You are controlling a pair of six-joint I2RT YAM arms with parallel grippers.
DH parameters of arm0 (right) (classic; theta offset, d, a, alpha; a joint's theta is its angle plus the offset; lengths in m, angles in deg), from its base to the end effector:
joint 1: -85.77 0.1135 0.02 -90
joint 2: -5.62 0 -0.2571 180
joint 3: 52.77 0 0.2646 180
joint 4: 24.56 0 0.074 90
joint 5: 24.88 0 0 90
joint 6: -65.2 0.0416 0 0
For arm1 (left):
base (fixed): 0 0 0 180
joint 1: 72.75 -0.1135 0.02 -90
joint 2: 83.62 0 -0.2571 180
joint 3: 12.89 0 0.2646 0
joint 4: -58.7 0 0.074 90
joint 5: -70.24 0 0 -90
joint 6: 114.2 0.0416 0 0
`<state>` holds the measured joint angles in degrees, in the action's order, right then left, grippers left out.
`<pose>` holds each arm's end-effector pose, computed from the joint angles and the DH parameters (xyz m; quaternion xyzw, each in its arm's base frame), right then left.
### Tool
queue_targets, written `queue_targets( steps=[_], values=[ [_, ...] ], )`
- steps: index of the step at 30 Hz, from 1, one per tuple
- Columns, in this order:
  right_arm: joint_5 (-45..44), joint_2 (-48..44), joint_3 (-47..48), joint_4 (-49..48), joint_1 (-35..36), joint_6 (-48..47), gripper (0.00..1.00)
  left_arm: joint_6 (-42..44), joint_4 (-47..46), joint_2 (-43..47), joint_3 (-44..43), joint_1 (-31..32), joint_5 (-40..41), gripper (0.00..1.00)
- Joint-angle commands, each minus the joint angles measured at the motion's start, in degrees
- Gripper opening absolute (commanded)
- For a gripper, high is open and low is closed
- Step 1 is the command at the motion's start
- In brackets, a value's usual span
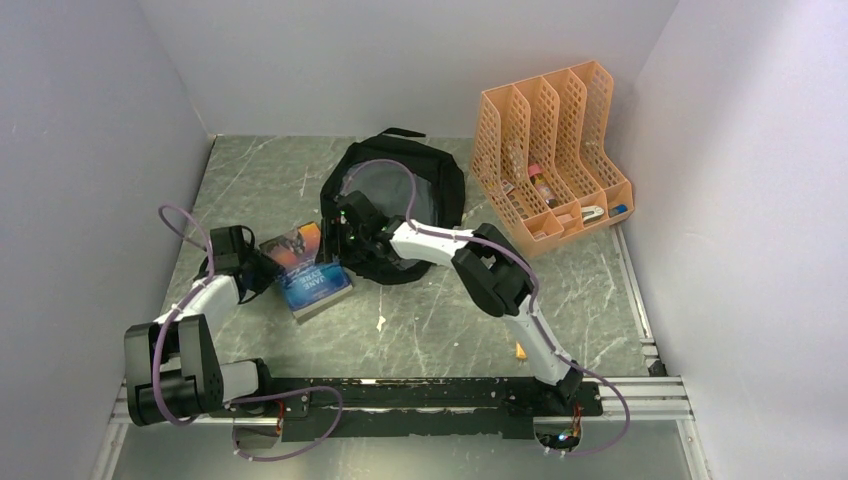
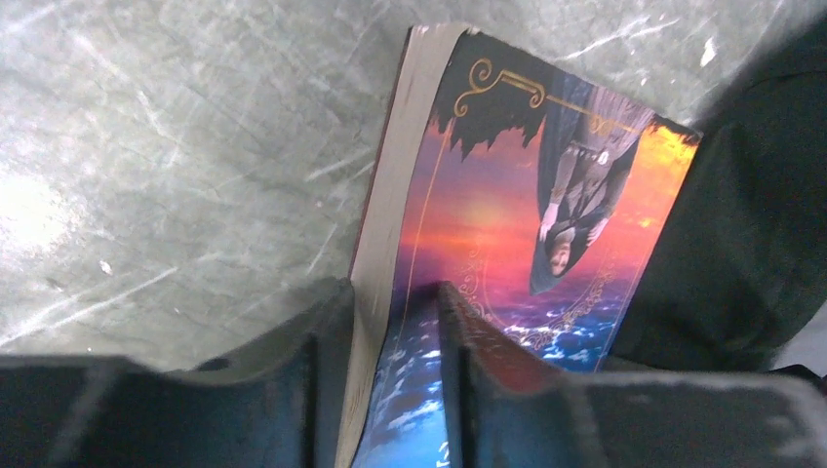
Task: Pack the student bag
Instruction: Adjust the book at the center of the board.
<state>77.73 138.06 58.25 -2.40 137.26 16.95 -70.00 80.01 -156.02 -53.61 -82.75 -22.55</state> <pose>0.3184 0.4148 0.1276 -0.1207 0.9065 0.3540 0.1957 0.2337 0.0392 0.1273 -0.4368 0.8414 -0.1195 0.2948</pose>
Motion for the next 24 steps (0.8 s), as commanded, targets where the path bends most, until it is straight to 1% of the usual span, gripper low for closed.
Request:
queue_targets(
  steps=[1, 3, 5, 8, 10, 12, 15, 17, 18, 19, 22, 24],
  values=[
    [-10.3, 3.9, -4.5, 8.9, -2.7, -4.6, 0.74, 1.4, 17.2, -4.5, 2.5, 3.9, 1.5, 0.47],
    [-8.4, 4.0, -4.4, 8.9, -2.9, -4.5, 0.74, 1.0, 19.7, -4.9, 0.8, 5.4, 2.7, 0.50],
    [-6.3, 3.9, -4.4, 8.9, -3.1, -4.2, 0.74, 0.6, 20.8, -4.5, 0.1, 6.5, 2.7, 0.49],
    [-6.8, 3.2, -5.2, 9.4, -3.1, -4.2, 0.76, -0.2, 20.5, -3.2, 0.6, 7.3, 2.7, 0.37],
    [-8.7, 2.2, -5.9, 9.8, -3.2, -4.7, 0.76, -0.7, 19.8, -3.0, 1.5, 7.4, 2.7, 0.31],
    [-10.4, 1.3, -6.7, 9.9, -3.5, -5.2, 0.77, -0.9, 19.2, -3.7, 2.3, 7.4, 2.7, 0.27],
    [-11.7, 0.7, -7.2, 10.7, -3.9, -6.2, 0.77, -1.2, 17.8, -5.0, 3.3, 7.4, 2.2, 0.25],
    [-9.0, 0.7, -7.5, 10.5, -4.0, -6.6, 0.76, -1.3, 16.9, -5.9, 3.7, 7.4, 1.5, 0.24],
    [-6.7, 0.8, -7.4, 10.3, -4.0, -6.7, 0.75, -1.1, 16.6, -6.1, 3.7, 7.4, 1.3, 0.22],
    [-3.8, 1.1, -7.2, 10.1, -4.0, -6.8, 0.74, -1.1, 16.4, -6.4, 3.7, 7.4, 1.1, 0.18],
    [4.8, 2.9, -5.7, 9.9, -3.9, -6.5, 0.72, -1.0, 16.2, -6.3, 3.9, 7.4, 1.2, 0.15],
    [7.9, 4.6, -4.5, 10.0, -3.8, -6.4, 0.72, -1.1, 15.9, -6.1, 4.1, 7.4, 0.8, 0.12]
  ],
)
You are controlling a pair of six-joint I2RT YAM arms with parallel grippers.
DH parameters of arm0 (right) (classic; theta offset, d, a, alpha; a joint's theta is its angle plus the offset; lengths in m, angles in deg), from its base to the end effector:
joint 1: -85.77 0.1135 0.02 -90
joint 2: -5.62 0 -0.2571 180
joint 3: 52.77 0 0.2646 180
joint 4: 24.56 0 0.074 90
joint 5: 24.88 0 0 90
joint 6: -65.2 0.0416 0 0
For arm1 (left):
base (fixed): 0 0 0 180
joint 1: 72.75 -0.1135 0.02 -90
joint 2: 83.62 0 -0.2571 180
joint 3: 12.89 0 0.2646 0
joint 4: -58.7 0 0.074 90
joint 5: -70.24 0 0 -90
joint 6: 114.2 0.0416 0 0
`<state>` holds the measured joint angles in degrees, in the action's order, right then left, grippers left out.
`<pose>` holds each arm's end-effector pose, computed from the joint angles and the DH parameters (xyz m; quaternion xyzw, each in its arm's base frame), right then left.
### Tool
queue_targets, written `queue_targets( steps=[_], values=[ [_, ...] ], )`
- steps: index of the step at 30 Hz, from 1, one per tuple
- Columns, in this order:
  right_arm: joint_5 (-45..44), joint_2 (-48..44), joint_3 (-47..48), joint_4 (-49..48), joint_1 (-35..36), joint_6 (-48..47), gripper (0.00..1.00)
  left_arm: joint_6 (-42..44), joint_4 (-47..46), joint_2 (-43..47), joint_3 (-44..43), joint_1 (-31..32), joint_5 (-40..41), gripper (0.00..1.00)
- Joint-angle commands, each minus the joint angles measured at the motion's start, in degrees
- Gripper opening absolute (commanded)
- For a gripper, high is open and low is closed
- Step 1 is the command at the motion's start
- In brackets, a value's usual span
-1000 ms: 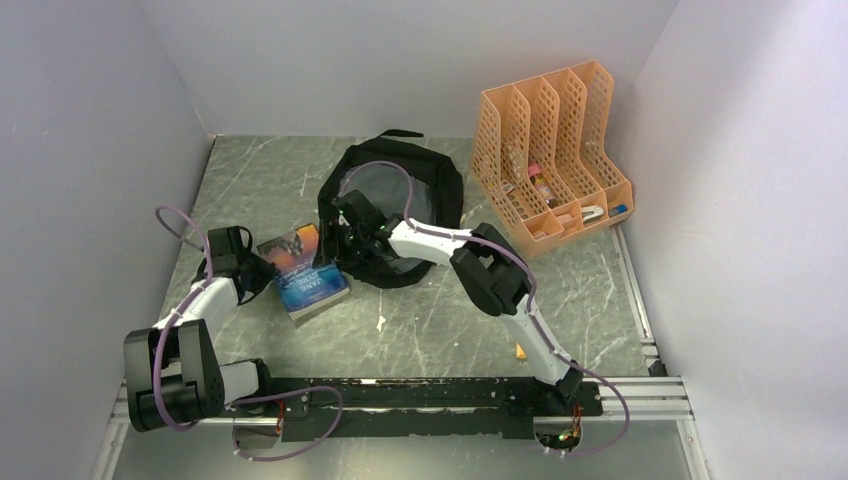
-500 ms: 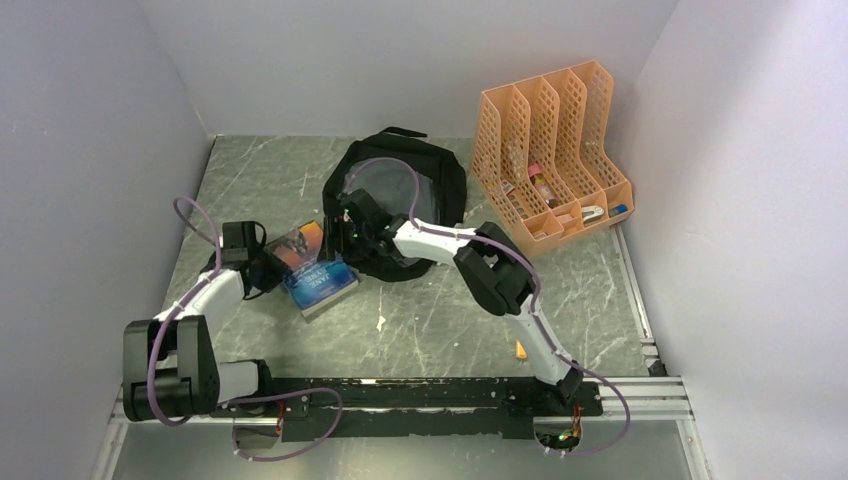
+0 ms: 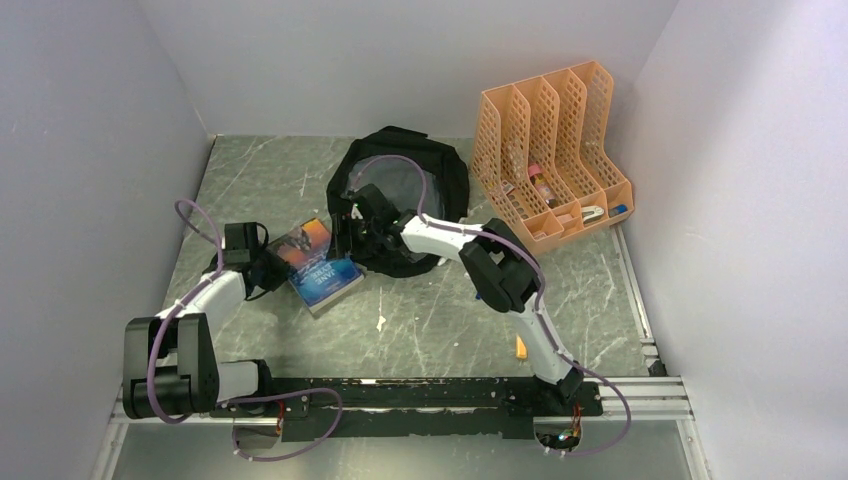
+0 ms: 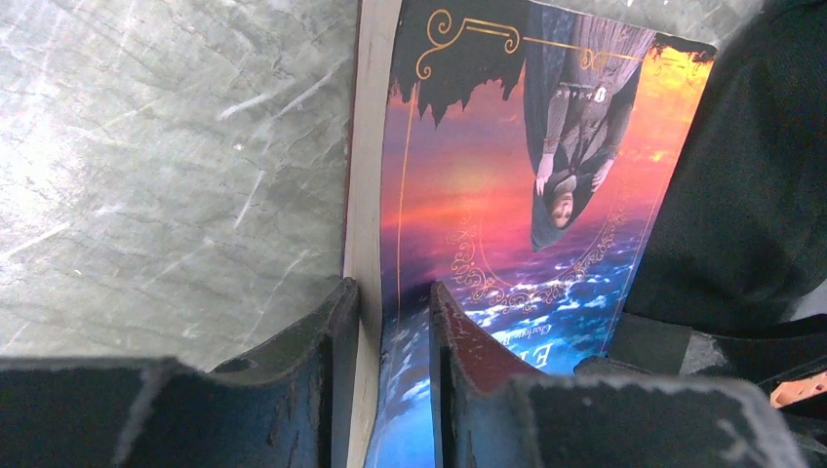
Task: Pack the student bag
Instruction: Adjust the book at the center of the board.
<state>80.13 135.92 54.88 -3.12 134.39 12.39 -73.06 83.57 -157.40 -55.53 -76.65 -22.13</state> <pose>0.3307 0.3917 0.1282 -0.1416 0.9033 0.3513 0.2013 0.2388 0.0146 0.1277 -0.4194 0.8592 -0.1300 0.2625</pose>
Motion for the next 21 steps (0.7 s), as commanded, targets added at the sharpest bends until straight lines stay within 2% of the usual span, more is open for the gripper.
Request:
queue_targets(
  steps=[1, 7, 13, 21],
  values=[
    [6.5, 7.3, -0.8, 10.7, -0.9, -1.7, 0.72, 2.0, 12.1, -4.7, 6.2, 1.4, 0.1, 0.11],
    [15.4, 9.5, -0.4, 6.5, -0.9, 1.1, 0.72, 2.0, 10.7, -5.3, 7.3, 1.4, -0.9, 0.11],
    [26.9, 8.2, -2.2, -4.5, -0.9, 7.5, 0.69, 2.0, 10.1, -5.4, 7.8, 1.4, -1.1, 0.11],
    [32.4, 4.8, -5.7, -18.9, -0.7, 17.2, 0.65, 2.1, 9.6, -5.1, 8.4, 1.4, -1.6, 0.11]
  ],
)
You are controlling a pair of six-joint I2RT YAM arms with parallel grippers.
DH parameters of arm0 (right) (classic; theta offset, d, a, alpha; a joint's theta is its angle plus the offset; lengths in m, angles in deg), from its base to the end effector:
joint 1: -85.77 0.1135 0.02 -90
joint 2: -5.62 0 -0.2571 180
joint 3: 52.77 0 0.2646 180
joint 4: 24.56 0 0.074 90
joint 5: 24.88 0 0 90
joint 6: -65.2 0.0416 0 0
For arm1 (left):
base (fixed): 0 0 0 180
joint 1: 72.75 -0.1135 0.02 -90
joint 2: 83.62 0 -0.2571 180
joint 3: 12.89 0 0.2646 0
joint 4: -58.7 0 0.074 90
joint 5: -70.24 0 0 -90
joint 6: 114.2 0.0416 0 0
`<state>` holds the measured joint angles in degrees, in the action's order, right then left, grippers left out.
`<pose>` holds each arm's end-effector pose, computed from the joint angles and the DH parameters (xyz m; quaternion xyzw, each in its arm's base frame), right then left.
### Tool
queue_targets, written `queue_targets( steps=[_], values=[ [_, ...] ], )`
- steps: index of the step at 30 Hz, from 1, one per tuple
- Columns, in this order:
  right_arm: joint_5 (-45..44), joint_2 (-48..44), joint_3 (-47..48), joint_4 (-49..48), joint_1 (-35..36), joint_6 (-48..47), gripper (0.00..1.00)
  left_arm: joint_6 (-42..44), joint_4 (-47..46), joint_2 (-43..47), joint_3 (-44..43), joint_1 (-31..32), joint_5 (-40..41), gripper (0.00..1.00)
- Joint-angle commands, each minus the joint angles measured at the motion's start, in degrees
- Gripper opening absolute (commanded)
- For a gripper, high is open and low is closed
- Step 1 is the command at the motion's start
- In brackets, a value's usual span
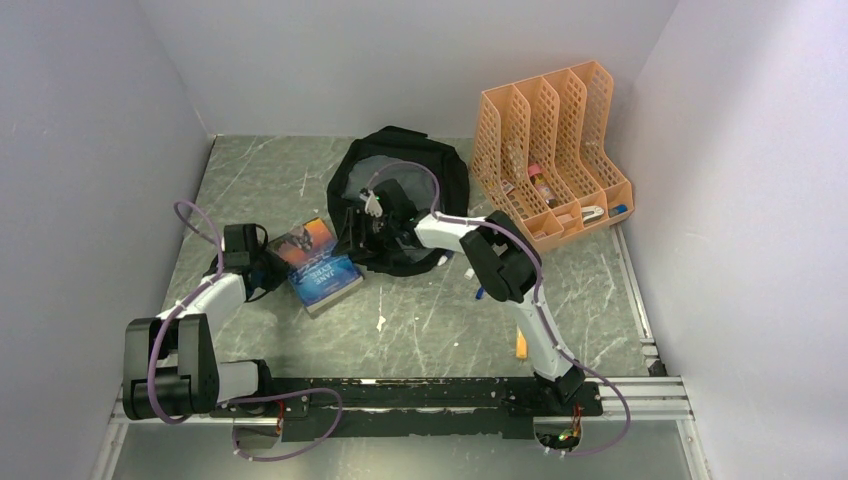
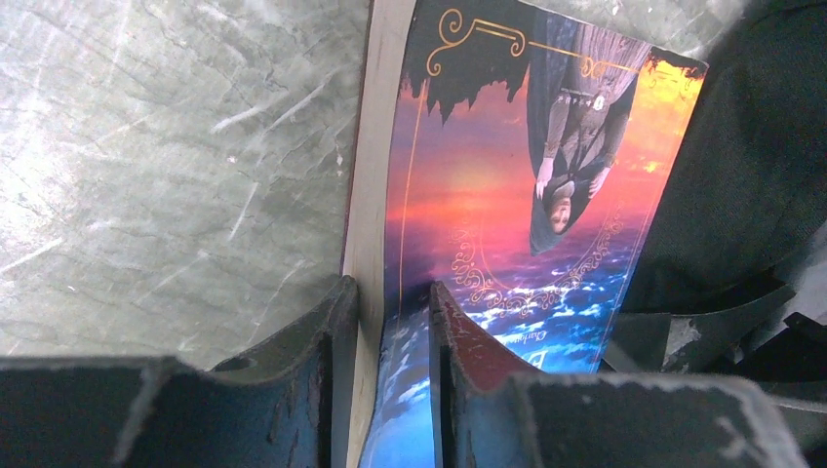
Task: Pack the student bag
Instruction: Adjust the book at the center of the board.
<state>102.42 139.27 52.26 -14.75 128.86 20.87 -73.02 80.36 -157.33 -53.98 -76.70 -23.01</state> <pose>0.3579 0.3693 0.1062 -0.1199 0.8561 0.4941 0.0932 0.2378 0.0141 0.1238 -0.4150 0.8562 -0.1419 0.2731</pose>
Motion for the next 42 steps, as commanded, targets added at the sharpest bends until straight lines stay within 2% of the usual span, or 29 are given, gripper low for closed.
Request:
queue_targets(
  steps=[1, 5, 8, 10, 13, 15, 21, 23, 25, 27, 29, 34, 39, 41, 42],
  values=[
    [10.7, 1.0, -4.0, -10.0, 4.8, 10.6, 0.64, 2.1, 12.8, -5.2, 6.9, 1.4, -0.7, 0.11],
    [13.4, -0.2, -7.6, -21.9, 4.8, 19.5, 0.59, 2.0, 12.6, -5.1, 7.0, 1.5, -1.0, 0.11],
    [13.3, -0.4, -7.8, -23.6, 4.8, 21.2, 0.58, 1.8, 12.2, -5.1, 7.2, 1.5, -1.4, 0.12],
    [10.2, -0.3, -5.5, -15.8, 5.1, 16.3, 0.58, 1.9, 12.1, -5.4, 7.2, 1.5, -1.5, 0.13],
    [1.3, 0.4, 0.7, 1.5, 5.8, 5.4, 0.57, 2.1, 12.1, -5.7, 7.0, 1.5, -1.5, 0.13],
    [-3.7, 1.5, 3.9, 9.1, 6.4, 2.1, 0.58, 2.1, 11.9, -5.7, 7.1, 1.5, -1.6, 0.13],
    [-13.0, 4.3, 8.9, 18.9, 7.5, -2.4, 0.58, 2.1, 11.5, -5.8, 7.4, 1.5, -2.1, 0.12],
    [-13.2, 5.2, 9.7, 19.6, 8.0, -2.7, 0.58, 2.1, 11.5, -5.7, 7.4, 1.5, -2.0, 0.12],
    [-5.3, 5.1, 5.3, 10.8, 8.0, 3.2, 0.57, 2.1, 11.4, -5.7, 7.5, 1.5, -2.1, 0.12],
    [4.1, 5.2, 0.9, -4.4, 8.0, 11.2, 0.55, 2.1, 11.4, -5.7, 7.5, 1.5, -2.3, 0.12],
    [8.9, 5.7, -1.8, -14.9, 8.0, 18.0, 0.55, 2.2, 11.3, -5.7, 7.5, 1.5, -2.4, 0.12],
    [13.1, 5.8, -5.4, -31.2, 7.8, 28.2, 0.55, 2.2, 11.2, -5.7, 7.6, 1.5, -2.5, 0.12],
    [15.6, 9.2, -8.1, -50.8, 7.6, 43.6, 0.53, 2.2, 11.0, -5.7, 7.5, 1.5, -2.8, 0.12],
    [15.5, 10.0, -8.2, -52.2, 7.6, 45.5, 0.52, 2.3, 11.0, -5.7, 7.5, 1.6, -2.9, 0.12],
    [15.3, 9.9, -8.0, -49.8, 7.7, 44.7, 0.52, 2.3, 11.1, -5.7, 7.4, 1.5, -2.8, 0.12]
  ],
)
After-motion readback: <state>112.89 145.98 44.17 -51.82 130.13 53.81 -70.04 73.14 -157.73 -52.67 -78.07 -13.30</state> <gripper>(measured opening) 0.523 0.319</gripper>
